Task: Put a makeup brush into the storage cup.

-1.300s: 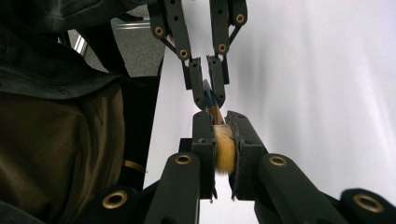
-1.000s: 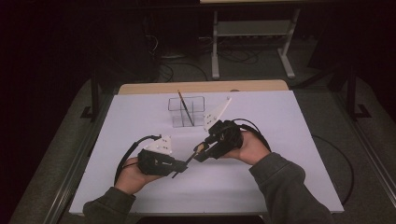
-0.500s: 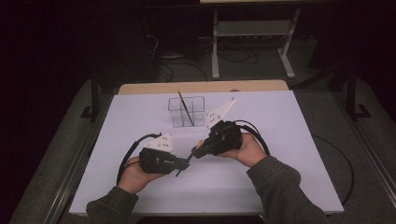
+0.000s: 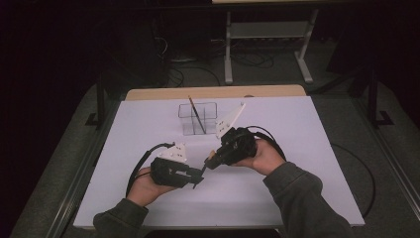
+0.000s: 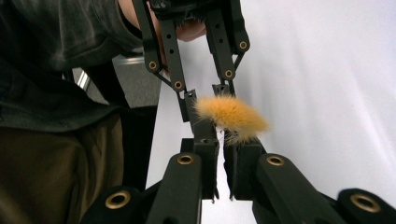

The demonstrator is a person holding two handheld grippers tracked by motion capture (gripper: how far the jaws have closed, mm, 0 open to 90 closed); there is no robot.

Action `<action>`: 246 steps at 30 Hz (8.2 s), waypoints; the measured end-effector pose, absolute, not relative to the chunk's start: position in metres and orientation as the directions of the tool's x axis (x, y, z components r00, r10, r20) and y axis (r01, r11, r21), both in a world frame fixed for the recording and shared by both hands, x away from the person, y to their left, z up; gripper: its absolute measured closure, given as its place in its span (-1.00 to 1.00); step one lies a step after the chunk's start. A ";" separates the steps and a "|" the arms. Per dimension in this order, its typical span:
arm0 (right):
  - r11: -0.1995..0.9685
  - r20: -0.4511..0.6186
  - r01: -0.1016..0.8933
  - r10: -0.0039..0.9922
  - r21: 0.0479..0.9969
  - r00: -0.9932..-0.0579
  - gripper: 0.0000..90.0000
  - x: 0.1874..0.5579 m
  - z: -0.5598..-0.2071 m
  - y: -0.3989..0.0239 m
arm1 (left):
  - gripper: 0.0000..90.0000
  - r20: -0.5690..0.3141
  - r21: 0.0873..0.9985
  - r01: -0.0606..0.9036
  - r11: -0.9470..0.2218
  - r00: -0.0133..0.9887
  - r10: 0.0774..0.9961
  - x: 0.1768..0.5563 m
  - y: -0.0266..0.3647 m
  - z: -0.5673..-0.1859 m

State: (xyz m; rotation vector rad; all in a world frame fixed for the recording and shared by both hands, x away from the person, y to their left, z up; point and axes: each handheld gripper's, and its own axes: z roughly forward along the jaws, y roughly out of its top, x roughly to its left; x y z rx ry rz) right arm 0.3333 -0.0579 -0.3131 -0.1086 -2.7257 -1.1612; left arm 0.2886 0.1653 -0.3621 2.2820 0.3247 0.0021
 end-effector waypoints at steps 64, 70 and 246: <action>0.633 0.137 0.131 0.040 0.763 -0.990 0.84 0.331 -0.320 -0.045 | 0.75 -0.140 0.778 0.290 -0.557 0.945 0.296 0.291 0.169 -0.366; 0.651 0.151 0.151 0.056 0.744 -0.987 0.84 0.335 -0.319 -0.048 | 0.63 -0.128 0.777 0.292 -0.557 0.941 0.315 0.291 0.173 -0.367; 0.648 0.132 0.340 0.348 0.681 -0.928 0.84 0.469 -0.243 -0.080 | -0.19 -0.087 0.817 0.367 -0.444 0.841 0.534 0.286 0.244 -0.384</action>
